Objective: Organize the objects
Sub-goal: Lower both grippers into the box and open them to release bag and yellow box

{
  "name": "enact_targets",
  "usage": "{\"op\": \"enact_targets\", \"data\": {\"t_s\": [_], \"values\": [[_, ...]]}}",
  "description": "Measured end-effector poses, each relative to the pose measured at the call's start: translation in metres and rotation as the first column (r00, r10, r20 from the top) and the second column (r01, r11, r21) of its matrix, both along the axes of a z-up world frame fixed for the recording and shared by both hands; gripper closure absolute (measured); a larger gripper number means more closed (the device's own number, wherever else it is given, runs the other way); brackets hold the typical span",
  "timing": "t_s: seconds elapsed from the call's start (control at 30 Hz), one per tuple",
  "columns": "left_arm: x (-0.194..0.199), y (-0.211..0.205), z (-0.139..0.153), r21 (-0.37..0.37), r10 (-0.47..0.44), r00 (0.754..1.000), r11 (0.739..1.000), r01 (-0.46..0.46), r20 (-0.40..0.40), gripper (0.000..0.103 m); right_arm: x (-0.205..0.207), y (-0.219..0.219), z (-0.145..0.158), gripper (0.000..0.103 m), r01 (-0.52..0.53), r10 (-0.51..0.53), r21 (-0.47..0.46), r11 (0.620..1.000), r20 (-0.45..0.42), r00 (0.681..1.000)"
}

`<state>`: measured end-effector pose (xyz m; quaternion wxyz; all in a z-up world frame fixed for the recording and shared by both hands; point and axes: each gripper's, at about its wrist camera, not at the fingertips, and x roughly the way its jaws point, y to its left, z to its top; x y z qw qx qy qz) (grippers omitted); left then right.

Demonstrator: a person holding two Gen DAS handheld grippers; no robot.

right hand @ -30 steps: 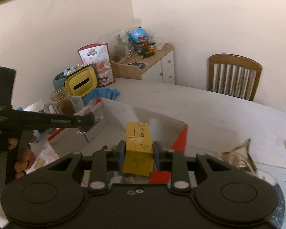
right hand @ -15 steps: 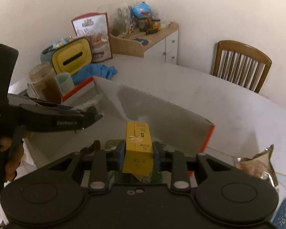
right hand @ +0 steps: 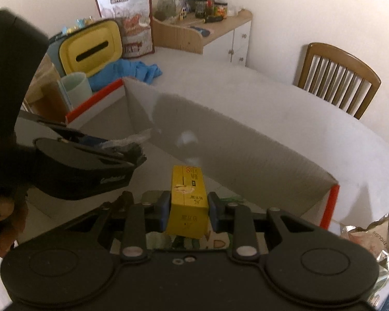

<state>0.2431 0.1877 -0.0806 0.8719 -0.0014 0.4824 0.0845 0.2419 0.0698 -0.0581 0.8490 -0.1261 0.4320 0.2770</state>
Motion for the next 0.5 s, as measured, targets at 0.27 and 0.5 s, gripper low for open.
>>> {"op": "enact_targets", "data": {"t_s": [0.27,0.5], "values": [[0.012,0.004,-0.014,-0.032,0.025,0.993,0.999,-0.028,-0.115,0.074,0.003,0.003,-0.005,0.074,0.004,-0.004,0.007,1.0,-0.033,0.999],[0.015,0.006,-0.019,-0.045,0.03,0.986,0.998,-0.038,-0.165,0.073,0.004,0.0,-0.004,0.073,-0.001,0.002,0.015,1.0,-0.063,0.998]]}}
